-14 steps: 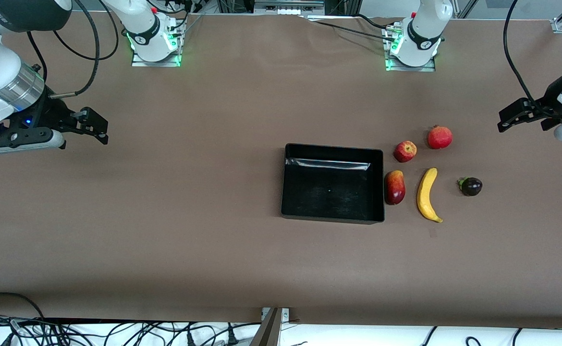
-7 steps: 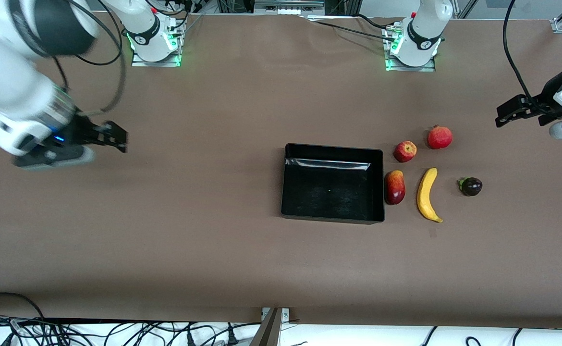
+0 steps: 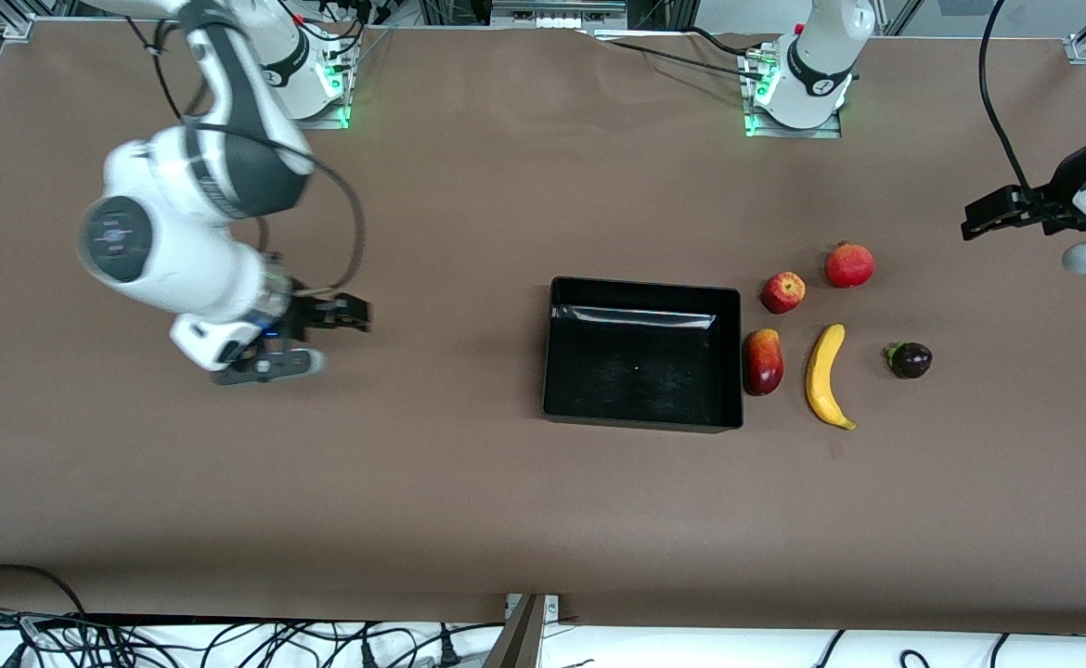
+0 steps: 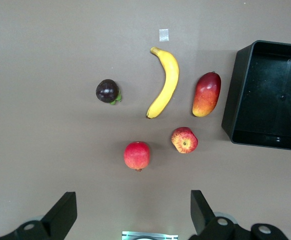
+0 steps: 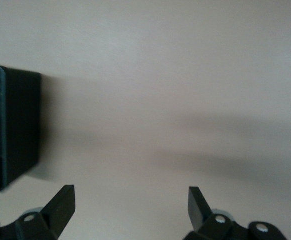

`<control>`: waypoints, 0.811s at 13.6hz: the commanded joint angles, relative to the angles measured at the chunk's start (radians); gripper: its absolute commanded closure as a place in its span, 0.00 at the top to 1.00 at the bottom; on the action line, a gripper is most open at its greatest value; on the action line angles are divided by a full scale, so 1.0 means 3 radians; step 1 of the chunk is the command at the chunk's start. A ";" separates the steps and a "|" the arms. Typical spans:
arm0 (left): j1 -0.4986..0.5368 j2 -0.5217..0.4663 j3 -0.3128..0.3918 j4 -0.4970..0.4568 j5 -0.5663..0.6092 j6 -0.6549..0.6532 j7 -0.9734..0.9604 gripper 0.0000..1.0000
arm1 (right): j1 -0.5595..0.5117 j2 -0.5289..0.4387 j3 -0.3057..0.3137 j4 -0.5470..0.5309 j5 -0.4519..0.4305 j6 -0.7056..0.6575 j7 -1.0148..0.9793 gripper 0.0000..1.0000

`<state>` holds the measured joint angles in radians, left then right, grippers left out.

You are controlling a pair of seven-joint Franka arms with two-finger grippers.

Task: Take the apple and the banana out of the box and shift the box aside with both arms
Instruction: 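Reach the right gripper toward the rim of the black tray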

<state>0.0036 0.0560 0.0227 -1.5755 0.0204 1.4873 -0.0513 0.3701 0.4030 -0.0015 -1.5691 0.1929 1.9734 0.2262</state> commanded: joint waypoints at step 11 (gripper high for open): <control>0.0187 0.0084 -0.0004 -0.0010 0.0019 0.0115 0.0079 1.00 | 0.1348 0.1326 -0.0097 0.0628 -0.0479 0.1153 0.2262 0.83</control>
<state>0.0562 0.0855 0.0252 -1.5763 0.0246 1.5122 -0.0504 0.7338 0.7578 -0.0098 -1.4172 0.0919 2.3078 0.8377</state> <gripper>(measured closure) 0.000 0.062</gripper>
